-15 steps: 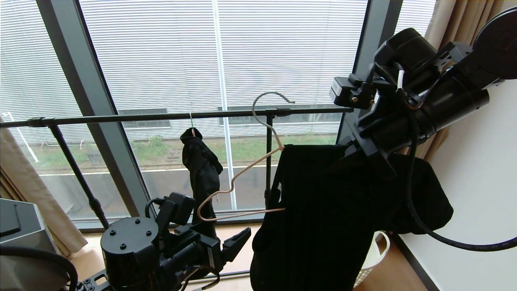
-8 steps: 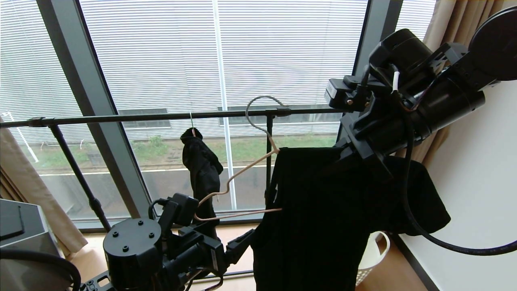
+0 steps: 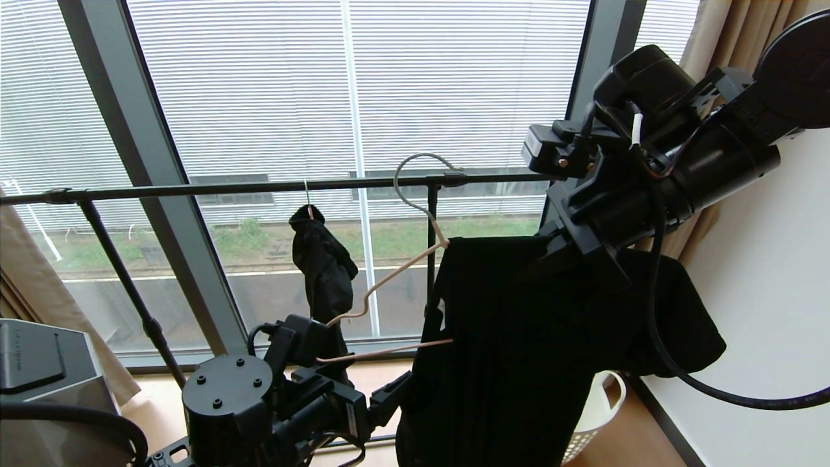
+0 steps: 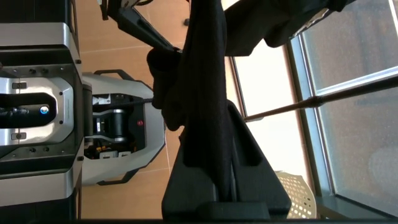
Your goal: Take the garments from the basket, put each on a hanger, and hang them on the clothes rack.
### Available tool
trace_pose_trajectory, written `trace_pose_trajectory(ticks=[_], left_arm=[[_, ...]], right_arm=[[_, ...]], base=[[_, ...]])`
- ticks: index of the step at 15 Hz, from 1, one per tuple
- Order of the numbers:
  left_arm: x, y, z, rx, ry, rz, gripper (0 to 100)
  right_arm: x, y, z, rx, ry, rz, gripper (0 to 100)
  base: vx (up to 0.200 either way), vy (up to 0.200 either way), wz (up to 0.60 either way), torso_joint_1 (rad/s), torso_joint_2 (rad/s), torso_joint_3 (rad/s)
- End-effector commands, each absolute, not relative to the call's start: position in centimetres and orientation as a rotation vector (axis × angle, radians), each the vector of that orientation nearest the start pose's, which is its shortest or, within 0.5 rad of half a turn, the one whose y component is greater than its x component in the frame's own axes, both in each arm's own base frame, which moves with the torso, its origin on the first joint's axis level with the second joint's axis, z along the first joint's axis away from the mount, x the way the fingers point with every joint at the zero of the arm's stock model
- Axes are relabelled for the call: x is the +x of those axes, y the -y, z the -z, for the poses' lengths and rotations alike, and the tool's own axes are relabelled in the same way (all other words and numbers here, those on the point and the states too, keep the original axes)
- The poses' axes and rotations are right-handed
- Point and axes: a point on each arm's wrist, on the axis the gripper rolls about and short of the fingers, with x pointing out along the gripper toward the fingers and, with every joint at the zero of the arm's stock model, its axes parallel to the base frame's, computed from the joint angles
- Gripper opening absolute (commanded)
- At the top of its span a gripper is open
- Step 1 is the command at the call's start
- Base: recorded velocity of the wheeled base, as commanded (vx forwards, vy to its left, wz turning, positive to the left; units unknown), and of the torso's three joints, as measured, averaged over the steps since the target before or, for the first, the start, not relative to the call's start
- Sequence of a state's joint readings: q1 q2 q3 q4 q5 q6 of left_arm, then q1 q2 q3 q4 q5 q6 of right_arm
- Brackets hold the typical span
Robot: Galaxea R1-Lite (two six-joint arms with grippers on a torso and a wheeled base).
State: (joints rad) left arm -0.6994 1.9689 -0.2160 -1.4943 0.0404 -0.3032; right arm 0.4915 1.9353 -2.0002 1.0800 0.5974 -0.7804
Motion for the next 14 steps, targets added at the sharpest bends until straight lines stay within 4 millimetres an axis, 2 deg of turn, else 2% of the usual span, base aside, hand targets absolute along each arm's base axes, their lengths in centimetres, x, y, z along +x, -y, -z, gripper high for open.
trace_pose_trajectory(ticks=[1, 10, 11, 14], left_arm=[[20.0, 17.0, -5.9, -0.185, -0.353, 0.598, 100], [19.9, 17.6, -5.3, -0.168, -0.365, 0.589, 100], [19.9, 17.6, -5.4, -0.168, -0.364, 0.589, 0], [19.9, 17.6, -5.5, -0.169, -0.359, 0.589, 0]], right_arm=[[28.2, -16.8, -28.3, -0.583, -0.613, -1.35, 0], [27.5, -16.8, -29.0, -0.59, -0.589, -1.355, 0], [27.6, -16.5, -29.1, -0.587, -0.589, -1.347, 0], [27.9, -15.4, -29.4, -0.577, -0.585, -1.313, 0]], base=[[0.0, 0.0, 0.0, 0.0, 0.0, 0.0], [0.0, 0.0, 0.0, 0.0, 0.0, 0.0], [0.0, 0.0, 0.0, 0.0, 0.0, 0.0], [0.0, 0.0, 0.0, 0.0, 0.0, 0.0]])
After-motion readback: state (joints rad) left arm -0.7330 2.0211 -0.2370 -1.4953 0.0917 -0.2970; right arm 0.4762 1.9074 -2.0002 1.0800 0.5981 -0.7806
